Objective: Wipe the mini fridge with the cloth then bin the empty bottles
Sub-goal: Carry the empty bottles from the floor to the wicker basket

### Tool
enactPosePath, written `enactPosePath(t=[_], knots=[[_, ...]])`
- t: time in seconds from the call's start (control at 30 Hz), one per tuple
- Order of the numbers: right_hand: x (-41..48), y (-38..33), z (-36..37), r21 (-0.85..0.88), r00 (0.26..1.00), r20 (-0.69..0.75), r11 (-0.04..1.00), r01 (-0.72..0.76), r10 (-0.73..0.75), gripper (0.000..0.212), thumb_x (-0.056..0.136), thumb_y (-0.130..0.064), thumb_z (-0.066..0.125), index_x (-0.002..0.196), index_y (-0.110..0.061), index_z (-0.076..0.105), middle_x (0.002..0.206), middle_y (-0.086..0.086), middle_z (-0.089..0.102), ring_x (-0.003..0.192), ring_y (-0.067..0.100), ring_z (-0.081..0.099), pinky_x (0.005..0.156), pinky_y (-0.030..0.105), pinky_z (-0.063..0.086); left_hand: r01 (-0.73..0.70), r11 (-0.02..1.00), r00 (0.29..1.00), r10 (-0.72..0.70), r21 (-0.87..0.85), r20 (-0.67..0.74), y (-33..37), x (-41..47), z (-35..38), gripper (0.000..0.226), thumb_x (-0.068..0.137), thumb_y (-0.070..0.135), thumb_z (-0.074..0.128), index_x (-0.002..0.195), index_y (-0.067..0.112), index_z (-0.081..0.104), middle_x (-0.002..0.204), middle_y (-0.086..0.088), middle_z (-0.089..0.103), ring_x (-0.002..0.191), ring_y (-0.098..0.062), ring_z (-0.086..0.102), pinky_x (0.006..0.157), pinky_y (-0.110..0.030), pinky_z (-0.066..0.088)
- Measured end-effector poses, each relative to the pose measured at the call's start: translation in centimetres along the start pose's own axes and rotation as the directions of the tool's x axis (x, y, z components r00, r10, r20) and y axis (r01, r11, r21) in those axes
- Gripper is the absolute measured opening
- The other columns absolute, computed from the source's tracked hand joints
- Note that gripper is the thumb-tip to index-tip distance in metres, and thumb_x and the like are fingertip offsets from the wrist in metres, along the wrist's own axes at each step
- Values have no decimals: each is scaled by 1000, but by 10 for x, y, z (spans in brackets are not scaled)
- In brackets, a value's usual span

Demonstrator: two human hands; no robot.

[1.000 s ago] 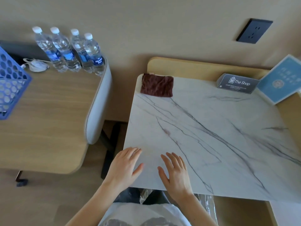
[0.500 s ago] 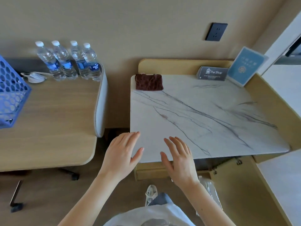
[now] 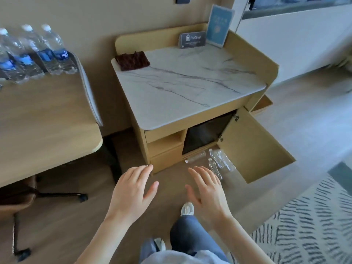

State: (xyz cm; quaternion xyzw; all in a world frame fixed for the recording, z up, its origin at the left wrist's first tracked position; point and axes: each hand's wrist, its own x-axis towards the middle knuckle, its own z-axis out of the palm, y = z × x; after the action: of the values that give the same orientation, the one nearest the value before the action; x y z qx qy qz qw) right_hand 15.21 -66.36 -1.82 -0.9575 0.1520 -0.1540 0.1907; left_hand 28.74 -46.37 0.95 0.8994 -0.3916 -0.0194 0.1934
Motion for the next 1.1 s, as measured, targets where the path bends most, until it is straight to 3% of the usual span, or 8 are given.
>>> enactPosePath(t=[0.37, 0.53, 0.63, 0.8, 1.1], knots=[[-138, 63, -84, -39, 909, -202, 924, -381, 366, 46, 95, -38, 53, 128, -8, 66, 124, 8, 67, 117, 32, 62, 98, 48, 51, -358, 933, 933, 359, -40, 34, 129, 9, 35, 52, 93, 45, 45, 121, 7, 69, 115, -6, 71, 105, -23, 66, 88, -34, 54], [-200, 94, -99, -35, 851, -166, 860, -510, 498, 45, 94, -34, 58, 129, -6, 64, 125, 10, 66, 118, 32, 60, 96, 49, 51, -426, 903, 895, 430, -56, 117, 185, -4, 77, 51, 91, 42, 46, 116, 5, 71, 108, -6, 72, 97, -26, 68, 81, -36, 56], [-223, 110, -111, -37, 833, -152, 839, -543, 532, 47, 96, -38, 51, 128, -7, 65, 124, 9, 66, 116, 30, 60, 98, 44, 50, -419, 905, 889, 426, -77, 167, 212, -14, 96, 52, 90, 42, 46, 116, 4, 70, 108, -7, 72, 97, -28, 68, 81, -37, 57], [-228, 140, -126, -32, 842, -146, 848, -529, 520, 40, 92, -24, 69, 127, -5, 65, 123, 10, 67, 115, 32, 61, 98, 44, 50, -383, 922, 903, 387, -57, 187, 236, -17, 111, 53, 90, 43, 45, 116, 5, 70, 107, -6, 72, 96, -28, 68, 82, -37, 57], [-172, 191, -127, -22, 893, -110, 897, -441, 437, 43, 90, -22, 73, 129, -5, 64, 125, 10, 66, 116, 32, 61, 97, 45, 51, -303, 953, 939, 302, -19, 165, 239, 35, 121, 52, 90, 43, 45, 116, 5, 70, 107, -5, 72, 96, -26, 68, 81, -35, 56]])
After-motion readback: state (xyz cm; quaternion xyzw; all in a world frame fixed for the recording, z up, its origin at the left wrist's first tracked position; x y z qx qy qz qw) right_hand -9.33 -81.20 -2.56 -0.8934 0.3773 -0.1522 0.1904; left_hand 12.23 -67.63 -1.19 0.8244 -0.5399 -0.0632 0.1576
